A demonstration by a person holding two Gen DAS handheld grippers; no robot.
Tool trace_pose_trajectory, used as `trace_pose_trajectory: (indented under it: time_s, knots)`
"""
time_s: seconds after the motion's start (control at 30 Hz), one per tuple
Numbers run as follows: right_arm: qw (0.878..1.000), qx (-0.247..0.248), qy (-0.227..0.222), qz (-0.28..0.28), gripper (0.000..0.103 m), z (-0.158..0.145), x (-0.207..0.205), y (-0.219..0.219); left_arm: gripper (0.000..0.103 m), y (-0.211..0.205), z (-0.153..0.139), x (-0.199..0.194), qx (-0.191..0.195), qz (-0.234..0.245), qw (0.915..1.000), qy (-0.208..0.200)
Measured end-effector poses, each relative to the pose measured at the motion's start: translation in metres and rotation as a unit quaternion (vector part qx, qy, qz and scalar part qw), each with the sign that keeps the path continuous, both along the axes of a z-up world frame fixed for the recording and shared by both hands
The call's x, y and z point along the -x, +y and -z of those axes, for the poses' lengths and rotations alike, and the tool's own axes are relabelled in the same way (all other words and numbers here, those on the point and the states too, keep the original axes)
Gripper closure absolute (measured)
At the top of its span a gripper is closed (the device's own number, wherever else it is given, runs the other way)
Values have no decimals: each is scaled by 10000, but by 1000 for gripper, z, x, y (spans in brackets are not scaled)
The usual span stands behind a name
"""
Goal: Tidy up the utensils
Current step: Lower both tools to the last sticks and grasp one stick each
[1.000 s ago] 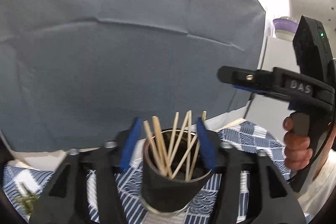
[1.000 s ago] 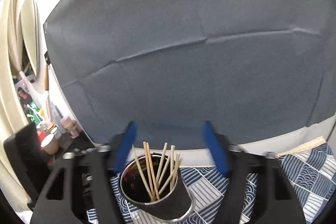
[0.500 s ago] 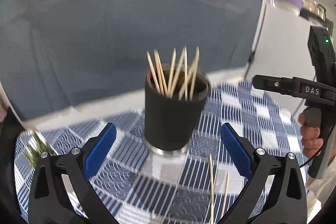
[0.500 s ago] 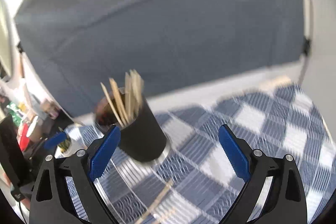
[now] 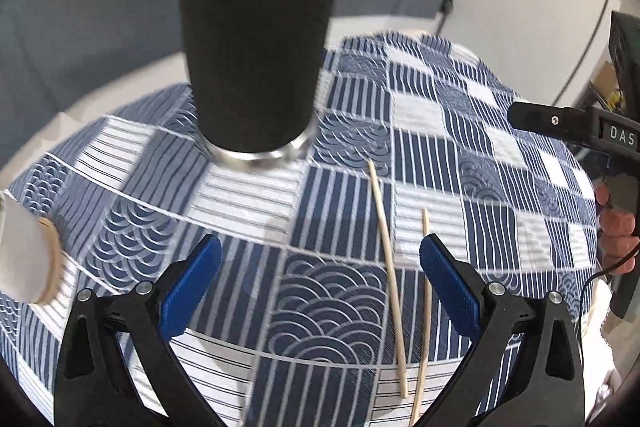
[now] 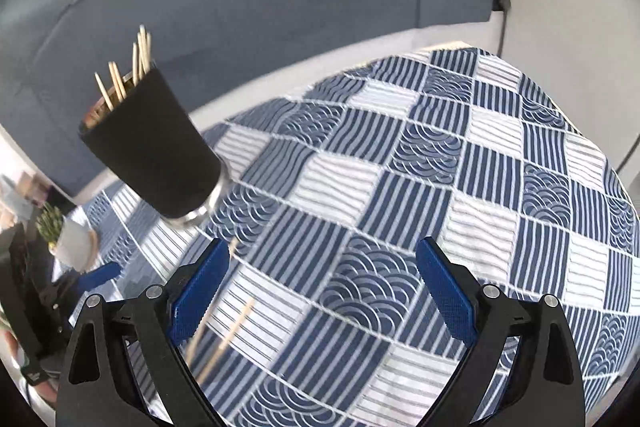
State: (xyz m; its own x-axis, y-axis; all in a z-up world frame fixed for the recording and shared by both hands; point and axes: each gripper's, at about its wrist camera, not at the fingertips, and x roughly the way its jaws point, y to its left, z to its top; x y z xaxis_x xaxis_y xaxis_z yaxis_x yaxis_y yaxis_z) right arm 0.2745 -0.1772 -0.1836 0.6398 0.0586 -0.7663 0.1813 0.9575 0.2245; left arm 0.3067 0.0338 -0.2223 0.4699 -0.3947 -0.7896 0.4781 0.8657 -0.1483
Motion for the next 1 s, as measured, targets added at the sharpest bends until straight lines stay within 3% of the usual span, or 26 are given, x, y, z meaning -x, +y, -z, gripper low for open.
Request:
trace_pose_trajectory:
  time_s: [0.33,0.43,0.57,0.8,0.9,1.0]
  knots:
    - [9958,158,878,225,13,40,10,28,6,-19,32,4,-465,537,9966,409]
    - [9925,156,1126,454,13,50,8,29,6,-24,34,4,-602,587,9959,348]
    - [9898,-291,1268,588,13,52,5,32,5,-38,38,3,-1071,681,9917,211]
    - [9789,-814,1827,423,14,64,-11,57,6,-28,36,-1,-1127,437,9922,318]
    - [9773,-591,1958,548,16,64,-16,66,12,-23,34,1,-1126,447,9922,286]
    - [9744,-43,2146,674,27,64,-19,79,28,-16,29,-1,-1137,400,9922,307]
